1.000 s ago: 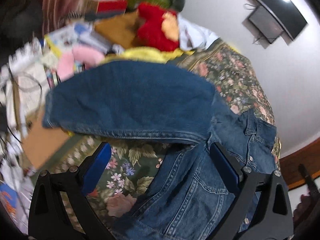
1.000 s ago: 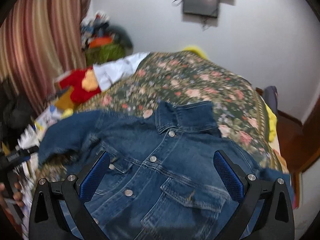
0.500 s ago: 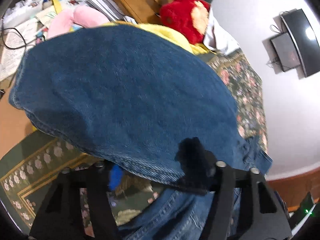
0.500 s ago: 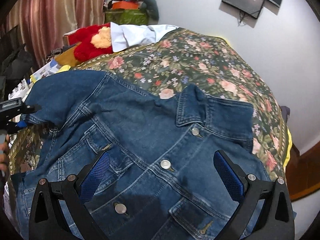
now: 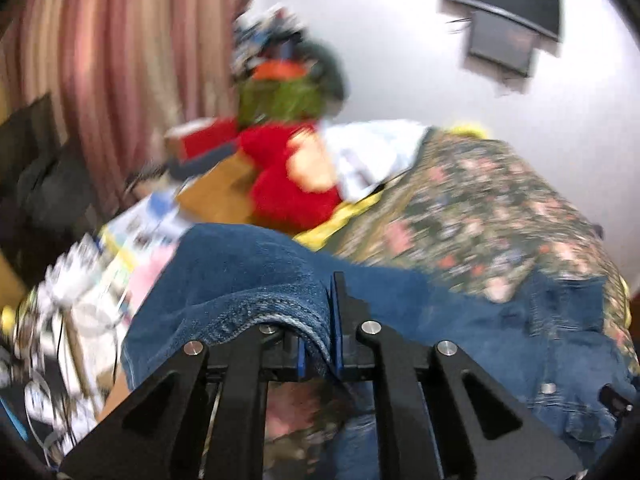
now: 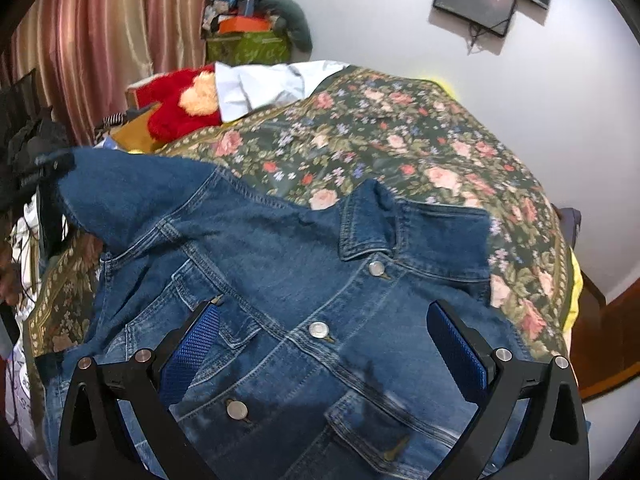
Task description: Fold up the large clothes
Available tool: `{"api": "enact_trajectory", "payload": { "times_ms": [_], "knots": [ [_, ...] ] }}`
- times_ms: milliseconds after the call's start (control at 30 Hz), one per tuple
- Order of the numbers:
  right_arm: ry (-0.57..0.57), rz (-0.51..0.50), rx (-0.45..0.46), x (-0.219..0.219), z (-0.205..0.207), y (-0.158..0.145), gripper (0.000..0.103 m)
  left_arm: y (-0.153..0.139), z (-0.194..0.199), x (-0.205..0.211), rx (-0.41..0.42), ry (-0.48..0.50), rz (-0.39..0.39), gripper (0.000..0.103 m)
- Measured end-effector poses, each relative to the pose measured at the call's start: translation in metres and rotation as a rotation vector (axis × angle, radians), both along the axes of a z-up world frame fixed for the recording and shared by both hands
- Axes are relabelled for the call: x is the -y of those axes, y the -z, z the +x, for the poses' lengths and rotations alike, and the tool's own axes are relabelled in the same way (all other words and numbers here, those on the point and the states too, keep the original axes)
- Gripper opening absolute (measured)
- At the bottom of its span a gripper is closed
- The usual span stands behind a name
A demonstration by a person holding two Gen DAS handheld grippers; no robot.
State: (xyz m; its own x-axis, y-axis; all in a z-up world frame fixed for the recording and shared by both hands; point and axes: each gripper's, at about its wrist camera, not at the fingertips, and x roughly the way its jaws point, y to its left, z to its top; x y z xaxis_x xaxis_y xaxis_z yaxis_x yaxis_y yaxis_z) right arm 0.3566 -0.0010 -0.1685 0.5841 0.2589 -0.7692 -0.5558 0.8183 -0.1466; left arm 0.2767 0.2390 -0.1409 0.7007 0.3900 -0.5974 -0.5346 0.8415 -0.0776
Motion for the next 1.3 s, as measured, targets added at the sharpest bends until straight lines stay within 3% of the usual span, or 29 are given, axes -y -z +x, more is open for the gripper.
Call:
{"api": "enact_trajectory", "payload": {
  "times_ms": [100,233,333,467,567,633,700,767,900,1033,1133,1300],
  "knots": [
    [0.041,0.038,0.014,0.022,-0.005,-0.016,0.103,-0.018,0.024,0.041,-0.002,0.142,0.062,0.009],
    [0.105,0.079,0.030,0.058,-0.011,-0.034,0.103,-0.003,0.059,0.087,-0.092,0.322,0.005,0.009],
    [0.162,0.103,0.025,0.091,-0.018,-0.044,0.103,0.031,0.080,0.113,-0.201,0.410,-0.081,0.009],
    [0.230,0.130,-0.005,0.131,-0.024,-0.048,0.103,0.092,0.097,0.132,-0.386,0.477,-0.265,0.009],
    [0.281,0.171,-0.038,0.159,-0.031,-0.049,0.103,0.130,0.097,0.144,-0.508,0.488,-0.335,0.020],
    [0.311,0.200,-0.051,0.174,-0.036,-0.050,0.103,0.134,0.087,0.145,-0.485,0.486,-0.335,0.024],
    [0.339,0.231,-0.069,0.187,-0.039,-0.051,0.103,0.127,0.075,0.145,-0.467,0.505,-0.344,0.038],
    [0.359,0.262,-0.087,0.195,-0.039,-0.052,0.103,0.114,0.060,0.142,-0.444,0.519,-0.360,0.069],
    [0.378,0.312,-0.117,0.201,-0.039,-0.050,0.103,0.081,0.025,0.124,-0.339,0.523,-0.342,0.071],
    [0.376,0.324,-0.135,0.192,-0.034,-0.046,0.103,0.062,0.000,0.069,-0.249,0.420,-0.370,0.077],
    [0.354,0.299,-0.135,0.177,-0.032,-0.042,0.103,0.067,-0.017,0.020,-0.207,0.280,-0.384,0.077],
    [0.317,0.256,-0.139,0.158,-0.029,-0.034,0.103,0.102,-0.035,-0.053,-0.158,0.094,-0.561,0.077]
  ]
}}
